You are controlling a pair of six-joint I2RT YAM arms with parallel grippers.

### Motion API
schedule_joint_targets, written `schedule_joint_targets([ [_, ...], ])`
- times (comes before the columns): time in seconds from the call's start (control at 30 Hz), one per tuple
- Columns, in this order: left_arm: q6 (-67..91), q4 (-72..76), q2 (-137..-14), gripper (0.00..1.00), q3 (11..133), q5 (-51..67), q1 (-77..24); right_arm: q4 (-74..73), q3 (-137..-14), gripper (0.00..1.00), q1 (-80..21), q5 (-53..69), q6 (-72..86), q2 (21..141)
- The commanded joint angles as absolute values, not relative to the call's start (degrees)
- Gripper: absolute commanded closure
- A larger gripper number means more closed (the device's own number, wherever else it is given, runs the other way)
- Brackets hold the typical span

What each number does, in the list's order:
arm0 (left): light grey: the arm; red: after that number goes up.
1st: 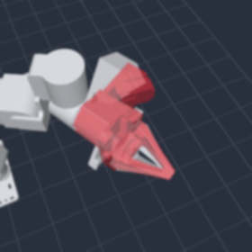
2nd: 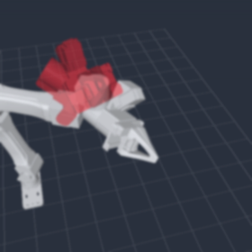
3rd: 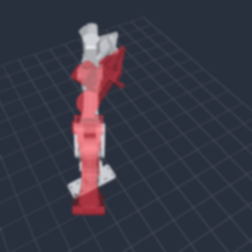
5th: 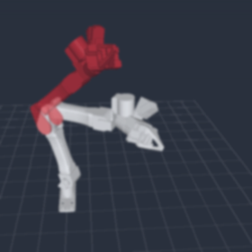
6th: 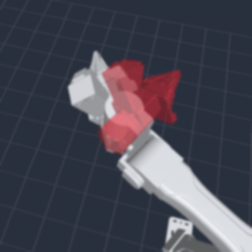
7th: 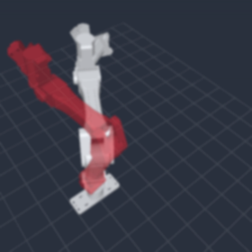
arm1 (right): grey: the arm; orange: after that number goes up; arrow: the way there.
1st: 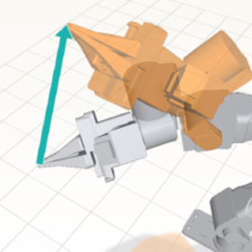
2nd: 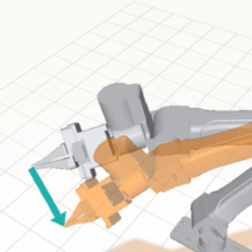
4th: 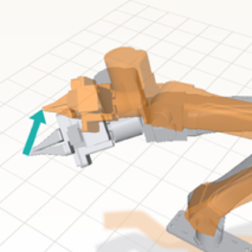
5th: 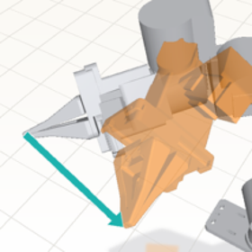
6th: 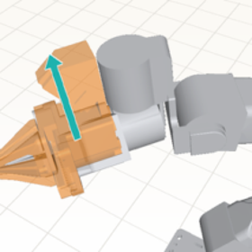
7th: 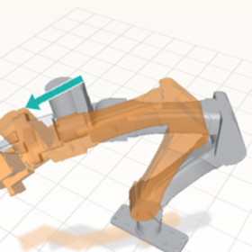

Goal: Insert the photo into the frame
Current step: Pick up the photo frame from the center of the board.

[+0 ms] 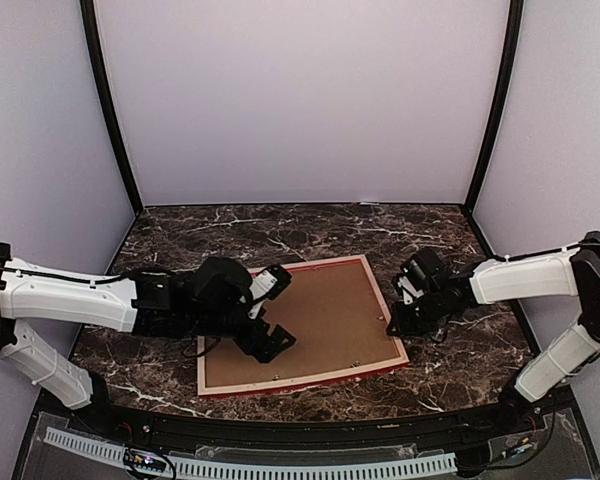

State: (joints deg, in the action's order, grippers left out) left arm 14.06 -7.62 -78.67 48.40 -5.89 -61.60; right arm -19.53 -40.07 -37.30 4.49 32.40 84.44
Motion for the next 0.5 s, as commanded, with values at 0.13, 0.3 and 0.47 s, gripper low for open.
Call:
schedule_joint_targets([
  [0.13,0.94,-10.48,-94.47,0.02,61.12,-23.54,-75.64,-23.15,-51.17,1.00,-33.97,6.26,28.78,89.73],
  [0.3,-3.32,-12.59,-104.23,0.01,66.95,-29.33,-78.90,-28.97,-56.80,1.00,-32.59,9.69,25.18,89.60],
  [0.47,-6.29,-14.60,-110.39,0.01,70.81,-34.15,-80.56,-34.57,-60.35,1.00,-32.20,14.29,22.91,88.83],
])
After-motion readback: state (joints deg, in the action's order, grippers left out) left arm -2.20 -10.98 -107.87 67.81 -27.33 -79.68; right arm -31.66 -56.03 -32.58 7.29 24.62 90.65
